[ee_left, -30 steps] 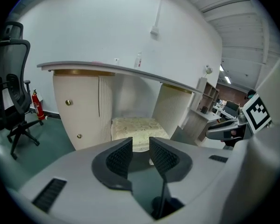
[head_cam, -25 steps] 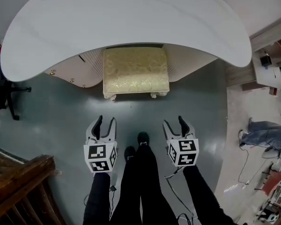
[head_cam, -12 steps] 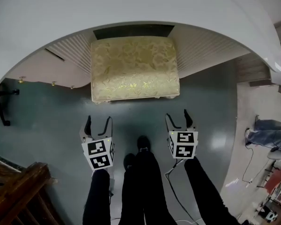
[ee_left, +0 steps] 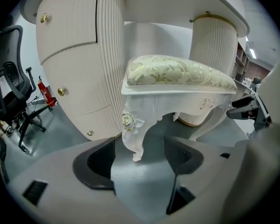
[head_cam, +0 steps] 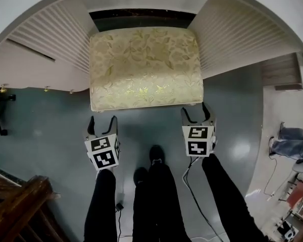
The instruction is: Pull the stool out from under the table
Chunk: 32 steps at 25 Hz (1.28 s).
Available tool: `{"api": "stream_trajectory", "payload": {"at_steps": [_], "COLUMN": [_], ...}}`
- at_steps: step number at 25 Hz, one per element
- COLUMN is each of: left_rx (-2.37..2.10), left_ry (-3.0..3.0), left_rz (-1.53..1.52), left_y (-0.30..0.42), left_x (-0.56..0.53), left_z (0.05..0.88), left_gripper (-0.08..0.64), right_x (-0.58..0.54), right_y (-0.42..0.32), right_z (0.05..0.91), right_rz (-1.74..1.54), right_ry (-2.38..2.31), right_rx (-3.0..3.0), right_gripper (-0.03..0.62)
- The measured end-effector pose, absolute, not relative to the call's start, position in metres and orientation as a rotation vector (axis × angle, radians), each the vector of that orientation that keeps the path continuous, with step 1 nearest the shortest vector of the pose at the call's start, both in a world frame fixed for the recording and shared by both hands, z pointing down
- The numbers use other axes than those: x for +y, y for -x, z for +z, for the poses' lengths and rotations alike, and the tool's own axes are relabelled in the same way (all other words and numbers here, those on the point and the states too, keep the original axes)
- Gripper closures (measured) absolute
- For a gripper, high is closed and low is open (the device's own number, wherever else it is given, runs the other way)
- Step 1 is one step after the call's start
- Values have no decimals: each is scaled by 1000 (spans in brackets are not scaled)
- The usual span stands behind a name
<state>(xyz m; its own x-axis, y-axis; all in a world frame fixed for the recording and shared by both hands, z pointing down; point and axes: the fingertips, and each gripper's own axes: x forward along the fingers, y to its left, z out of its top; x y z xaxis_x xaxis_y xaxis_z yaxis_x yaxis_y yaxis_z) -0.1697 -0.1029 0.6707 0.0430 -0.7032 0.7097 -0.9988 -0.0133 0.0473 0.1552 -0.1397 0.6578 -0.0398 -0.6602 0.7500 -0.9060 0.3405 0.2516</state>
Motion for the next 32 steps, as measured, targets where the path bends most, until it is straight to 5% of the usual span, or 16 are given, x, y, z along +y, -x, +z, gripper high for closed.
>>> {"api": "stream_trajectory", "payload": {"at_steps": [32], "left_rx": [-1767], "left_ry": [-1745], "left_rz": [823], "left_y": [181], "left_x": [-153], "left_z": [703], "left_gripper": [272], "right_x": [-169], "right_y": [-152], "right_z": [680], "right_rz": [239], "right_ry": [-1394], "right_rx": [-1720], "right_gripper": [305]}}
